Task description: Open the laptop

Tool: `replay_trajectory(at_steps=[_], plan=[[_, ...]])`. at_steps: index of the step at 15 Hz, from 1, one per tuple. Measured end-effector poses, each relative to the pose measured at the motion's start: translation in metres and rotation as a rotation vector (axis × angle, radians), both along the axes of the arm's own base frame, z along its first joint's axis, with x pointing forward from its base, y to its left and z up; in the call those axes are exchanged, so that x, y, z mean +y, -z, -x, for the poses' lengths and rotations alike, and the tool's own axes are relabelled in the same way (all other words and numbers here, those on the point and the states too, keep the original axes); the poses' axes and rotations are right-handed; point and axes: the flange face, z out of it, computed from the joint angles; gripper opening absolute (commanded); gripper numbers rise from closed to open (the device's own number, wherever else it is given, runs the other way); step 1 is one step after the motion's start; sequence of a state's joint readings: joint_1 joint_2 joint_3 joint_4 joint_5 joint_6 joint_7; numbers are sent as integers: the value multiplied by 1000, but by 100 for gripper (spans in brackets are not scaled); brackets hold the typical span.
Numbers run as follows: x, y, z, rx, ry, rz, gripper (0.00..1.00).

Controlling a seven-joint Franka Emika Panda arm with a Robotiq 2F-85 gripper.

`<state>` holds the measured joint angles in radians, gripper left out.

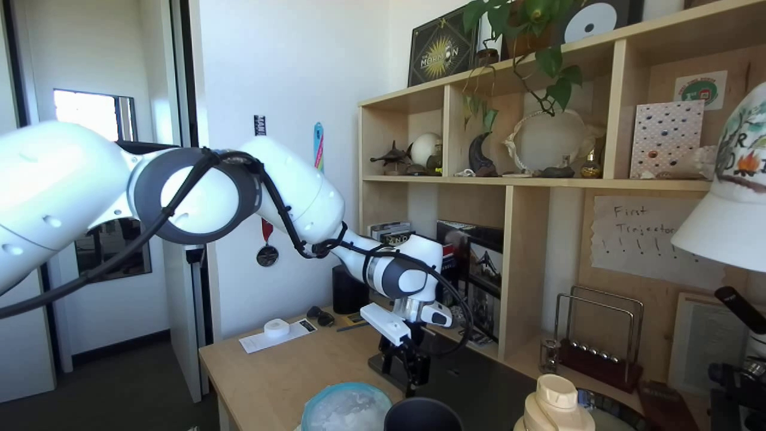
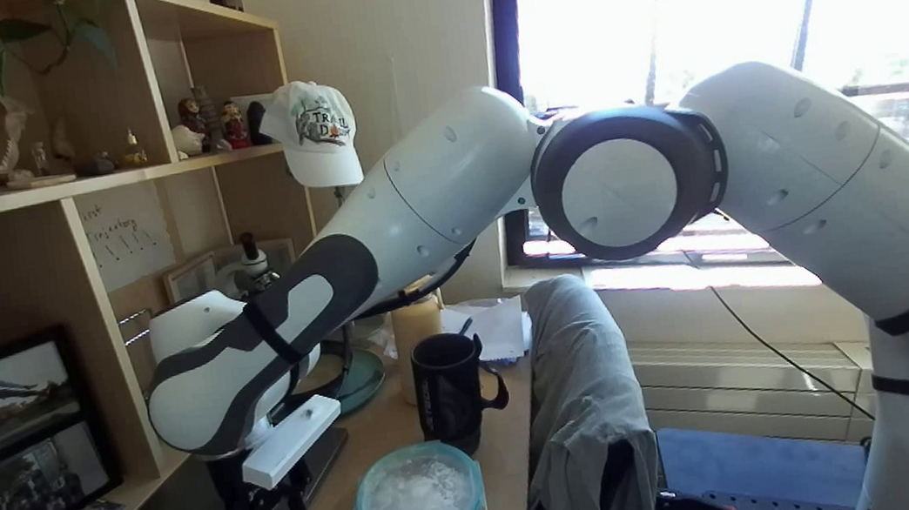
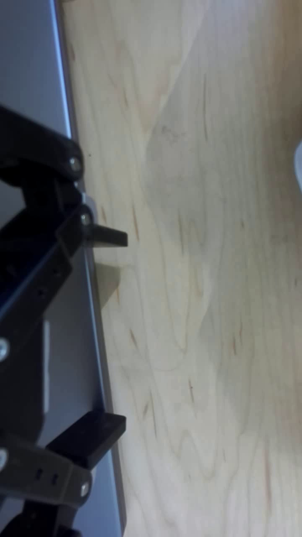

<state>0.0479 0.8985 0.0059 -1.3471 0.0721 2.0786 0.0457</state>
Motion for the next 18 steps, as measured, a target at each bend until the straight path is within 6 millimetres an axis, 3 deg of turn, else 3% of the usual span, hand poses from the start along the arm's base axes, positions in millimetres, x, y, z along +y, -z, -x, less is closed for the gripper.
replay_trajectory(at_steps=[18], plan=[[0, 13, -5, 29, 33, 2, 100]])
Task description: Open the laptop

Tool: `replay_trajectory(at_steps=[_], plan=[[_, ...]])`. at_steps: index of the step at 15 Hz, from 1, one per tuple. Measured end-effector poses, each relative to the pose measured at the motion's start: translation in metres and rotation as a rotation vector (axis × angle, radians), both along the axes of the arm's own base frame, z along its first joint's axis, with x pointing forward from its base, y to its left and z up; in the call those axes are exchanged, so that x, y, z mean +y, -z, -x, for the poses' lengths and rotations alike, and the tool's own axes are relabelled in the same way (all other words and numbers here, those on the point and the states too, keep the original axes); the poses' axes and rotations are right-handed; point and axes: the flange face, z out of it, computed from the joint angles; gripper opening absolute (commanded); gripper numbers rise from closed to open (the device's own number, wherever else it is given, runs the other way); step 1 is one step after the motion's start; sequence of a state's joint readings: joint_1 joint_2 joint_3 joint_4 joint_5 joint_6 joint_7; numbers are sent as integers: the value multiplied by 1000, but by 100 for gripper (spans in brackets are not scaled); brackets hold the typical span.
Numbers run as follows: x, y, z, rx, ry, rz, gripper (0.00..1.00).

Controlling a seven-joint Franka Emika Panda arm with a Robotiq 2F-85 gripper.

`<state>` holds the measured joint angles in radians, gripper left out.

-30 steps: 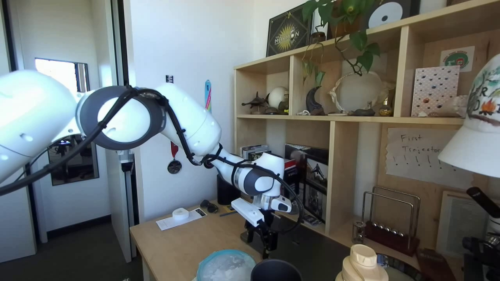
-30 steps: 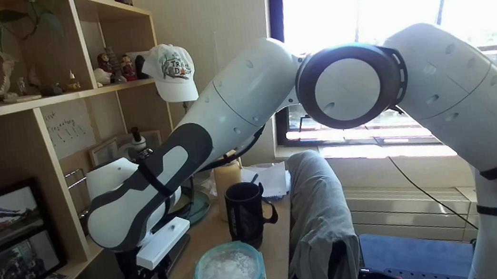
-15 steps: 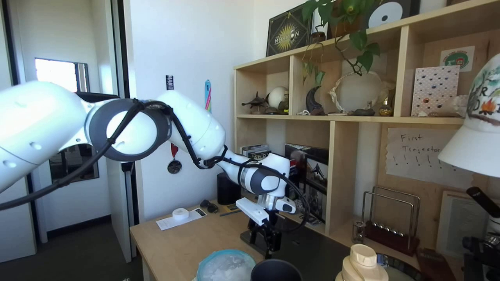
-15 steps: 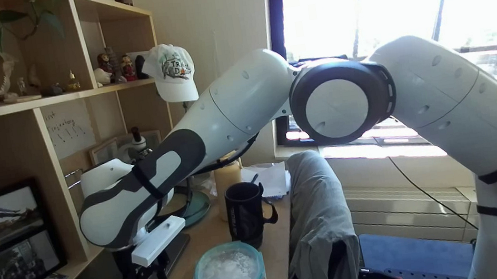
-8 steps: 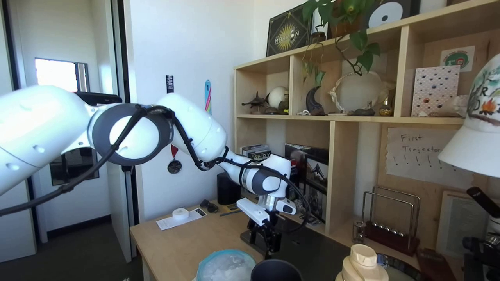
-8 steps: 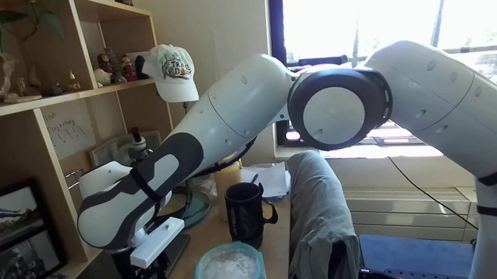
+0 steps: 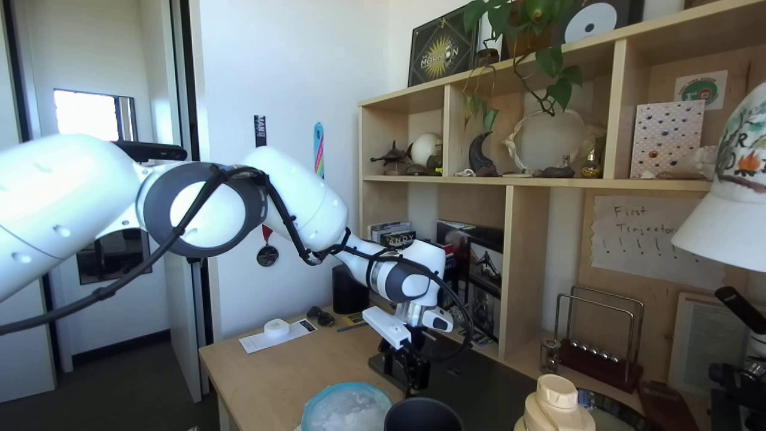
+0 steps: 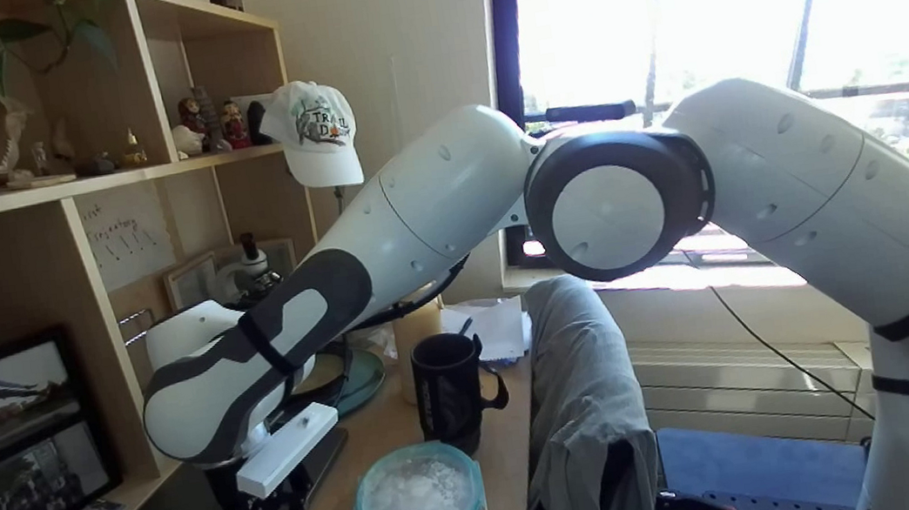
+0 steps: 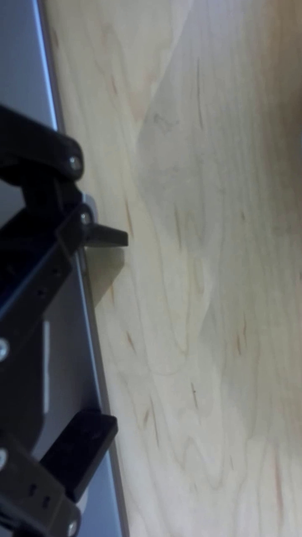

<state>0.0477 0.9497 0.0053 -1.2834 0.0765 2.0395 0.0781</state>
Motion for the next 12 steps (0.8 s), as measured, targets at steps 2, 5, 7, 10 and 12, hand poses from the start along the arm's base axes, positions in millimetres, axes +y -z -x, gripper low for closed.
replay_trajectory(at_steps=[2, 5, 7, 10, 12], plan=[[0, 1, 0, -6, 7, 2, 100], [0, 1, 0, -44, 14, 3, 100], [1, 1, 3, -72, 16, 6, 100], [2, 1, 10, -120, 15, 14, 100], [4, 1, 15, -150, 14, 28, 100]])
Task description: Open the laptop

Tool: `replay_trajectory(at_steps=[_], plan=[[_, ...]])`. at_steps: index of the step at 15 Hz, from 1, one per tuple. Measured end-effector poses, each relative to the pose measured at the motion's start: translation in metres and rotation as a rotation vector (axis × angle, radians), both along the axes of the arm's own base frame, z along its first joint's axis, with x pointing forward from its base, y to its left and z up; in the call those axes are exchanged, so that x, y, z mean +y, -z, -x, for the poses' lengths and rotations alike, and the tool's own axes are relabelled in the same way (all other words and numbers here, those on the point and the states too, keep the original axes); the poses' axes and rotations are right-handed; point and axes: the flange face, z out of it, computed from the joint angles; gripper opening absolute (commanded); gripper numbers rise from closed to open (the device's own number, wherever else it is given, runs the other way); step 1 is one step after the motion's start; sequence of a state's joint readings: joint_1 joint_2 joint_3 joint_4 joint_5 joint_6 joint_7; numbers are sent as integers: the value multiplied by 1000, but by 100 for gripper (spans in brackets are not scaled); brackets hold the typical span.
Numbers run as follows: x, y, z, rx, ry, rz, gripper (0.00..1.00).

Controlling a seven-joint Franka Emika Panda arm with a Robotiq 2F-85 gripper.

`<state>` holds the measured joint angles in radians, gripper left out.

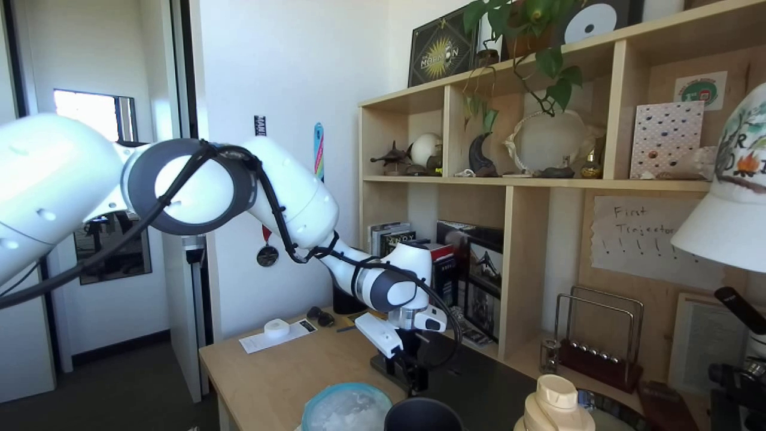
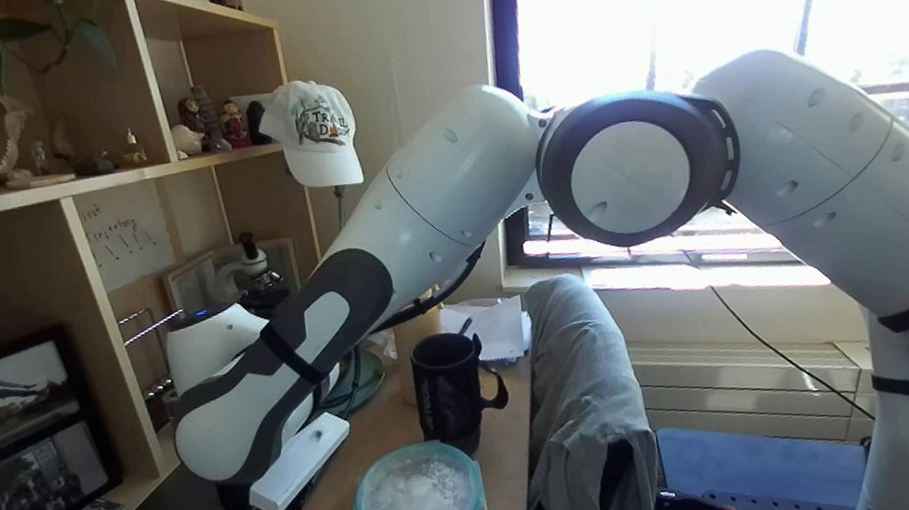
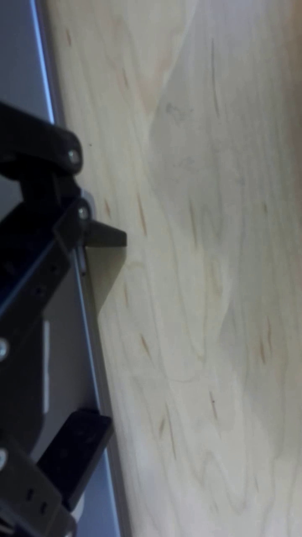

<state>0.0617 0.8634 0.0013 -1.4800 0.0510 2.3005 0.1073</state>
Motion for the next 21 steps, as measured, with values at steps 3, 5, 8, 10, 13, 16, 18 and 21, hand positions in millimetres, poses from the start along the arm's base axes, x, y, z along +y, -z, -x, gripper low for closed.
replay_trajectory(at_steps=[3, 5, 8, 10, 13, 16, 18, 21], plan=[[4, 1, 5, -34, -11, 26, 100], [6, 1, 8, -48, -23, 45, 100], [11, 2, 10, -61, -36, 74, 100], [13, 3, 12, -68, -40, 92, 100], [16, 4, 14, -77, -49, 113, 100], [17, 3, 16, -91, -48, 123, 100], [18, 3, 17, -102, -45, 124, 100], [18, 2, 20, -119, -44, 126, 100]])
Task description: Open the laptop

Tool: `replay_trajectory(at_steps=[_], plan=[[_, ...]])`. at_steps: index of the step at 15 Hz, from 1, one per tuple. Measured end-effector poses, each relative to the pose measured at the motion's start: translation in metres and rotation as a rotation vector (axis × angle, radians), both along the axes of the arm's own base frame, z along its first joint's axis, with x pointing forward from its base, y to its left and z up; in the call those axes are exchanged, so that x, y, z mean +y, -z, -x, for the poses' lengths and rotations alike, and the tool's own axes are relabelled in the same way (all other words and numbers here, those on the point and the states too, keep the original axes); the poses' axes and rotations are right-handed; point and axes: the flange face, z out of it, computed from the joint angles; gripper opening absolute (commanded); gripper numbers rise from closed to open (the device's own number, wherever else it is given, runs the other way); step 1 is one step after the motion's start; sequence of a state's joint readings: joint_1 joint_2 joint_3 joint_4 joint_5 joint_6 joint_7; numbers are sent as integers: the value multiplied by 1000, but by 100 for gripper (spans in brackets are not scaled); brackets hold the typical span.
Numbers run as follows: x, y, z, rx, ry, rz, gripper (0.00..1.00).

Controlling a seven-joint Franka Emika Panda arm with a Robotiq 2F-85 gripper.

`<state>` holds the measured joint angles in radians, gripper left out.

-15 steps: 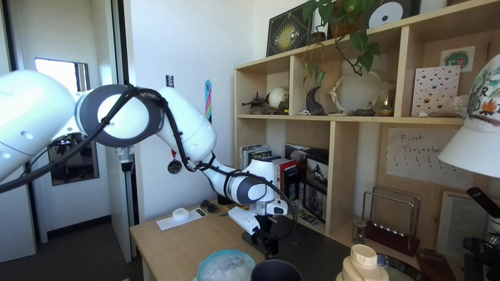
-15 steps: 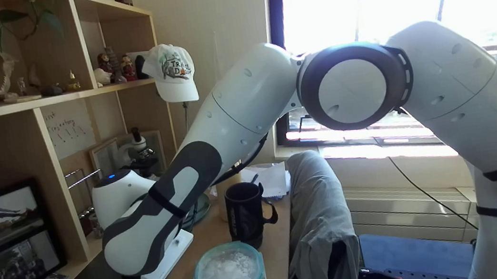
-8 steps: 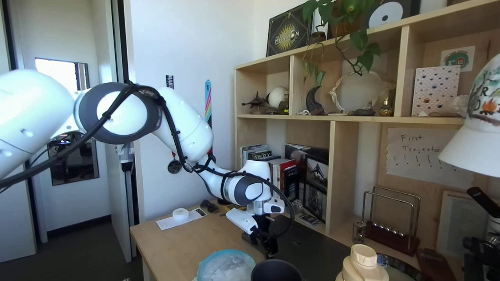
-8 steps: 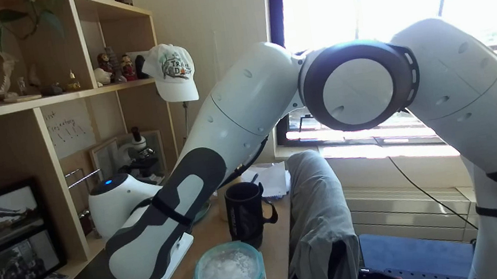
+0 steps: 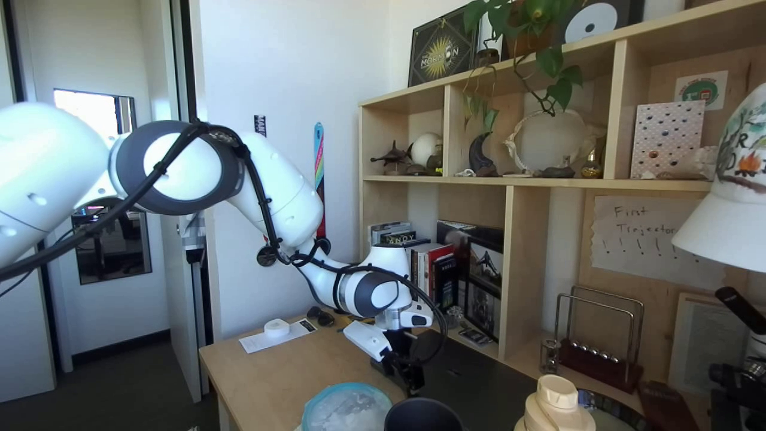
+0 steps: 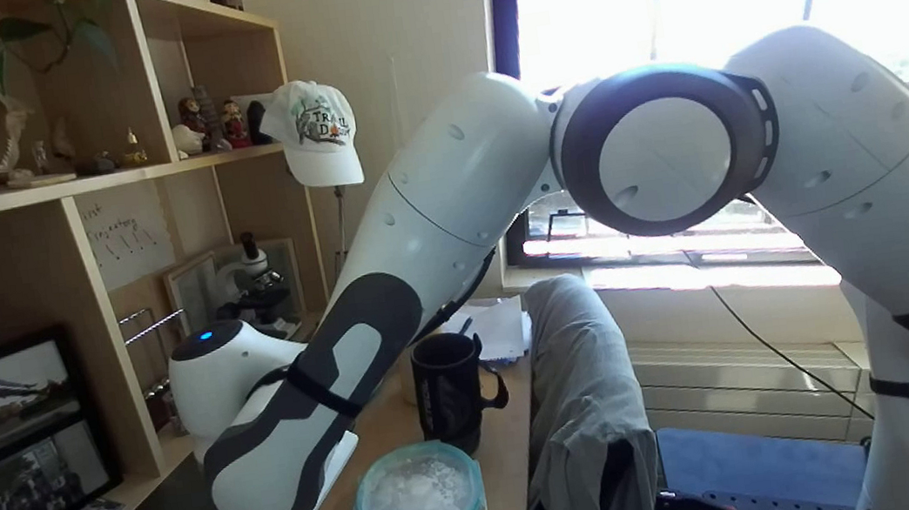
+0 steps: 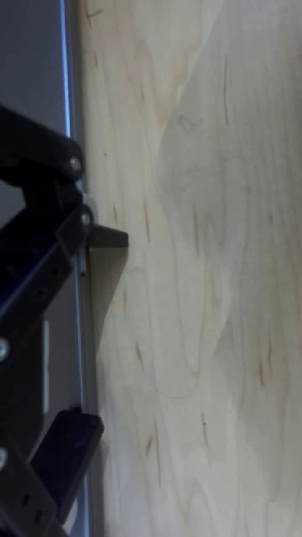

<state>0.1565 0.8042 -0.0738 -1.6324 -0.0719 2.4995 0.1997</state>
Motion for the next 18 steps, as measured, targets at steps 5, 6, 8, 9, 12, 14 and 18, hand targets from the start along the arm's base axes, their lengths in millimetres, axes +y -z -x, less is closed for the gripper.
replay_trajectory(at_steps=[5, 6, 8, 9, 12, 14, 18], plan=[[2, -28, 4, -32, -18, 20, 100], [3, -38, 5, -43, -24, 27, 100], [6, -59, 5, -71, -28, 39, 100], [7, -70, 5, -87, -32, 45, 100], [9, -98, 3, -145, -41, 58, 100], [10, -115, 0, -195, -48, 65, 100], [12, -143, -7, -325, -67, 71, 100]])
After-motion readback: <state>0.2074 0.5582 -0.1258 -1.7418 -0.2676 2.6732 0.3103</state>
